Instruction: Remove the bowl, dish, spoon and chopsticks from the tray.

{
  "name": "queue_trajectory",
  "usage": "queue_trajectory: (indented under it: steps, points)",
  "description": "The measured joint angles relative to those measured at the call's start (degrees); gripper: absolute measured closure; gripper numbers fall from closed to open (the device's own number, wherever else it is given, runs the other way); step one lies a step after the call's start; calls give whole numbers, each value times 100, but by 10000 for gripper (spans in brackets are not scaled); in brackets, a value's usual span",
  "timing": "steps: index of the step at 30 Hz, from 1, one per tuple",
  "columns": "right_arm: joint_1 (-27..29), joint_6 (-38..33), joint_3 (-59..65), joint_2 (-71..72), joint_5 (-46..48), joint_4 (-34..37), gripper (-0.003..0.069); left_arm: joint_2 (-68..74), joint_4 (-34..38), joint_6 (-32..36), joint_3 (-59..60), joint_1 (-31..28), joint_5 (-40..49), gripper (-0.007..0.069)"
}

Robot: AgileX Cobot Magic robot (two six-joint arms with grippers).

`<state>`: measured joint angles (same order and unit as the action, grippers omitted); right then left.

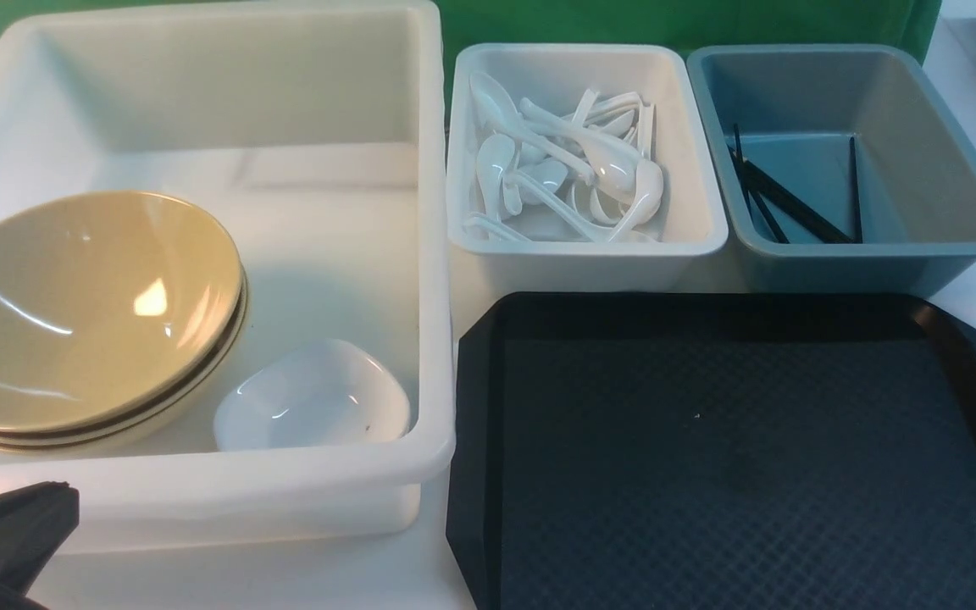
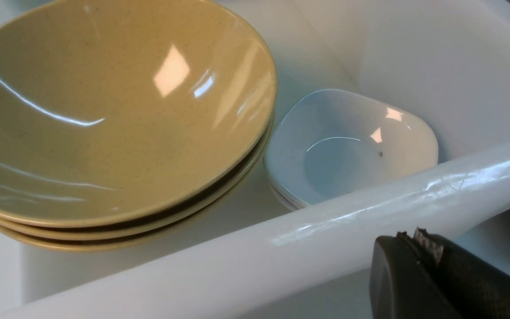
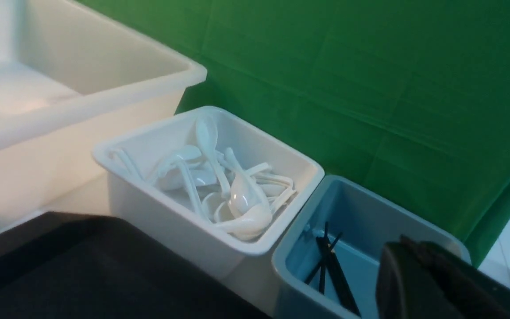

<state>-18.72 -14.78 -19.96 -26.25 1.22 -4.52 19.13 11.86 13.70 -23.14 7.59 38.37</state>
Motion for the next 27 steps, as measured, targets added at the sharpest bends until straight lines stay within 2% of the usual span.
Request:
queue_trajectory:
  steps: [7, 11, 13, 19, 22, 23, 25, 27]
  points:
    - [1, 0, 162, 1366, 1941, 0, 619, 0, 0, 20, 0, 0, 0, 633]
    - [1, 0, 162, 1599, 2953, 0, 617, 0, 0, 25, 0, 0, 0, 633]
    - [1, 0, 163, 1608, 3171, 0, 615, 0, 0, 25, 0, 0, 0, 633]
    - [1, 201, 163, 1608, 3298, -278, 615, 0, 5, 25, 0, 0, 0, 633]
    - [1, 1081, 171, 1608, 3284, -674, 615, 0, 5, 25, 0, 0, 0, 633]
    - [1, 1081, 179, 1608, 3272, -700, 615, 0, 5, 25, 0, 0, 0, 633]
    - [56, 1670, 351, 1667, 2963, -1017, 615, 0, 5, 25, 0, 0, 0, 633]
    - [176, 1906, 515, 1763, 2751, -1126, 614, 0, 5, 25, 0, 0, 0, 633]
